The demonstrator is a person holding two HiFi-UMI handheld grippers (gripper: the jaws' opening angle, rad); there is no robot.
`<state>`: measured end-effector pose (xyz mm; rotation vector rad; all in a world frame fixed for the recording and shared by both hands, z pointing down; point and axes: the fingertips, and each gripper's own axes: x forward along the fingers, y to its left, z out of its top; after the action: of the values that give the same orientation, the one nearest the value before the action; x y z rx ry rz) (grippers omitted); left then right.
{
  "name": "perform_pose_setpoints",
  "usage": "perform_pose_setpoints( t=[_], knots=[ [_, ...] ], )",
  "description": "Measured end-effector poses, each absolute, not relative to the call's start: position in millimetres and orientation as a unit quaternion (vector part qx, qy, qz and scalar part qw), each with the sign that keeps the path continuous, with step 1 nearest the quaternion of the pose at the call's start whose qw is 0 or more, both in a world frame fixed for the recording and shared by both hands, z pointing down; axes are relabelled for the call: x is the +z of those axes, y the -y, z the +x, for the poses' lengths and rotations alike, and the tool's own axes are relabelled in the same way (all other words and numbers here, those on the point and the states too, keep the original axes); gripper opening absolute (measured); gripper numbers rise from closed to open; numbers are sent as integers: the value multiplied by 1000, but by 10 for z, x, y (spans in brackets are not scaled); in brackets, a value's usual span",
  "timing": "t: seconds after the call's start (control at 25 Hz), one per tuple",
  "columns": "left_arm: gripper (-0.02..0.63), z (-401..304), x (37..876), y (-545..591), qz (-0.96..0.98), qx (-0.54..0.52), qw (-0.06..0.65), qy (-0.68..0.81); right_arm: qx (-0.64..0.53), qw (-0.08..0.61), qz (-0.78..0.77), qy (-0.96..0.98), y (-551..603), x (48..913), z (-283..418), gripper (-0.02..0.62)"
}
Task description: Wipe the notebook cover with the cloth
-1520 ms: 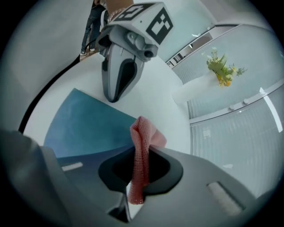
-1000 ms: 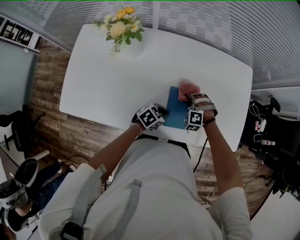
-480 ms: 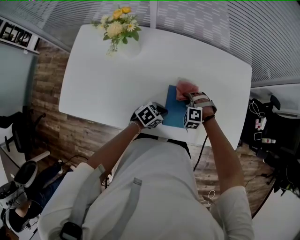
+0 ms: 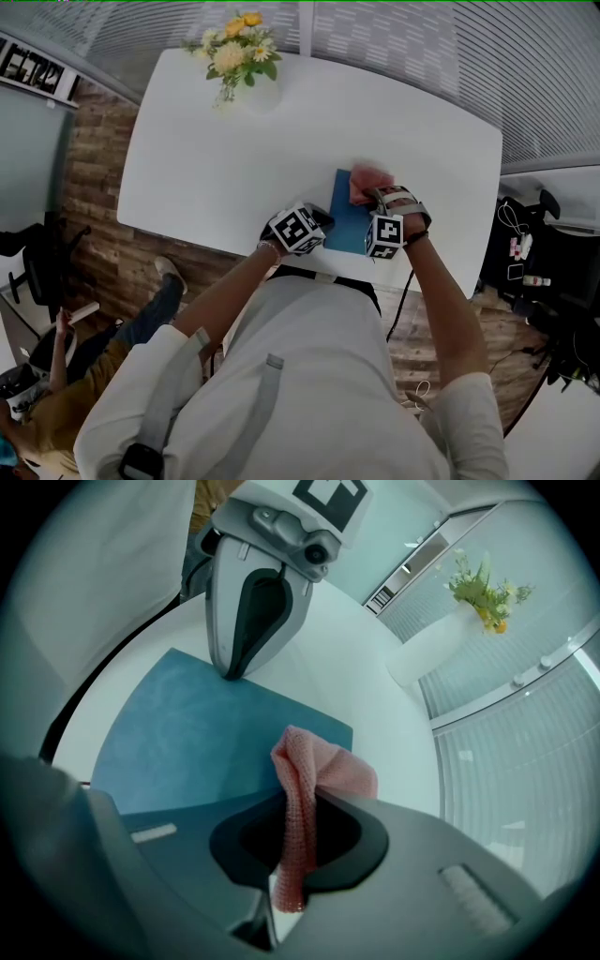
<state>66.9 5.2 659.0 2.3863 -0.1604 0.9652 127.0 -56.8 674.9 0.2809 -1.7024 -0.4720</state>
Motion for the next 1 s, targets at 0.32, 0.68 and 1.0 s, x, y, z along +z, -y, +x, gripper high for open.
perform_pose_setpoints(
  t=[0.32,0.68,1.0],
  knots=[
    [-2,674,6585,-54,889,359,276,60,-198,619,109,752,444,6788,1234,8],
    [-2,675,6586,-60,889,360,278,59,-199,616,106,755,346,6804,1216,8],
    [-2,678,6576,-59,889,359,278,60,-190,611,97,763,248,6748,1163,8]
  ],
)
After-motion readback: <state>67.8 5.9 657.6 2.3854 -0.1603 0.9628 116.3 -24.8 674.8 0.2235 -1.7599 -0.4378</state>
